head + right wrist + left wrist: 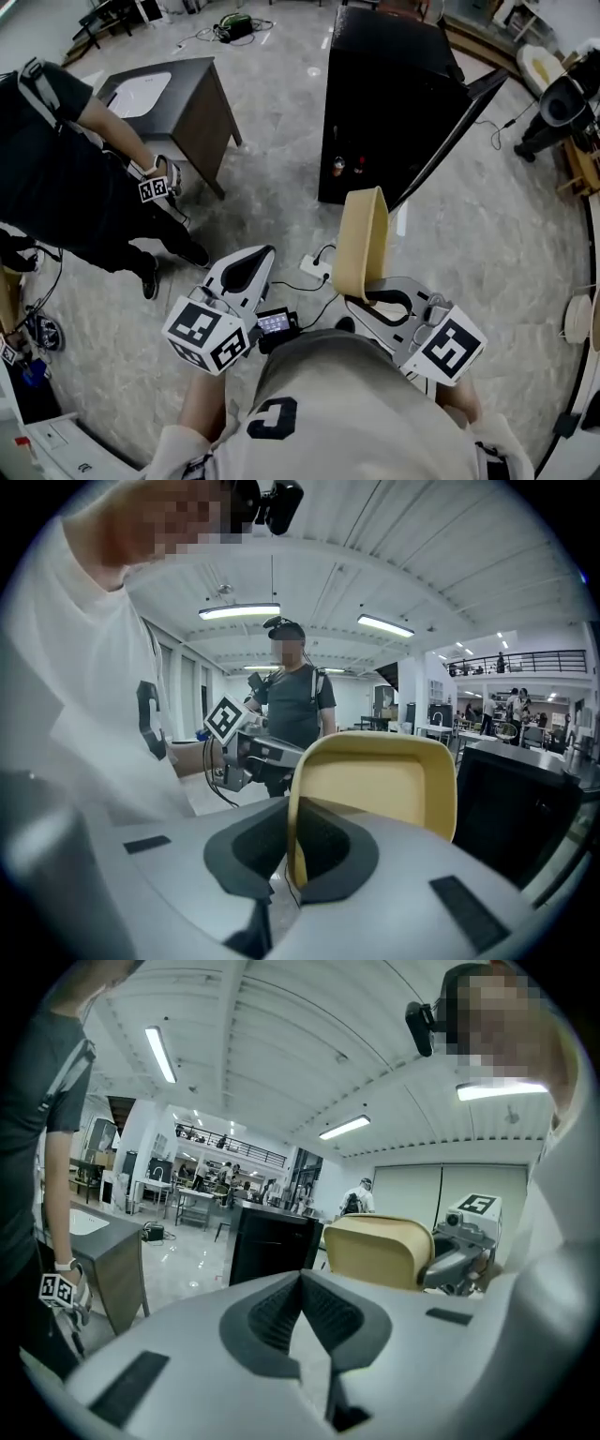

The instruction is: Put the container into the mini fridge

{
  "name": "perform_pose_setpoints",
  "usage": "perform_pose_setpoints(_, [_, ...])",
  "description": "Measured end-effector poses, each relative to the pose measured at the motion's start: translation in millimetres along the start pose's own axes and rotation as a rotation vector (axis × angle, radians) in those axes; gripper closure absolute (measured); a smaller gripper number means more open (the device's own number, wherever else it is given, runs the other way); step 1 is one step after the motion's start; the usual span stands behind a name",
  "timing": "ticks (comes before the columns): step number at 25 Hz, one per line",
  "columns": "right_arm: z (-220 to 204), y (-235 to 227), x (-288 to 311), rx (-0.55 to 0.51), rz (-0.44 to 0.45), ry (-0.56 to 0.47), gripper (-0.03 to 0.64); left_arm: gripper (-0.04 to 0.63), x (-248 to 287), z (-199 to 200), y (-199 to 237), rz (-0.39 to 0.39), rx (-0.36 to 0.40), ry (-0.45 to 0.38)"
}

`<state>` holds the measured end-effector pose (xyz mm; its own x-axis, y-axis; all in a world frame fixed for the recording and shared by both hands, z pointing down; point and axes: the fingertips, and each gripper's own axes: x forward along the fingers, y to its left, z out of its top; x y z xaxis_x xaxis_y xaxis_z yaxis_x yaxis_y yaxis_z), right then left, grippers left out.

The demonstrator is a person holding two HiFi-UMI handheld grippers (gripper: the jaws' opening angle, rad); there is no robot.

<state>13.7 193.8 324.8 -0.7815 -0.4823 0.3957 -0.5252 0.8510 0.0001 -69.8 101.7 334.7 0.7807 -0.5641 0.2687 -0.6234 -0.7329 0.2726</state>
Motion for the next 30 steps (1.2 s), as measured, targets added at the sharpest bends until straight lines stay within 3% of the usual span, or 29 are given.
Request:
perform_pose_setpoints(8, [-26,-37,-48,-0.01,0.056,-0.003,0.586,0.554,41,3,-39,0.083,-0.007,0.014])
perform_pose_setpoints(18, [-22,-58,-66,-0.051,0.13,-0.09,0.586,0.554,34,24,-33,0.238,0.038,-0.001])
perform_pose_setpoints(24, [-25,-59,-47,-0.091,0.14,-0.019,0.586,0.554,25,29,-4,0.229,0.07,0.01])
perform_pose_setpoints(27, [-24,-63,-32,-0.071,0.138,0.038,0.586,0.554,27,24,15,0.226,0.032,0.008])
perform_pose_setpoints(30, [-14,-81,-10,-0.071,0.102,0.055,0.586,0.554,49,24,36,0.149,0.002,0.02])
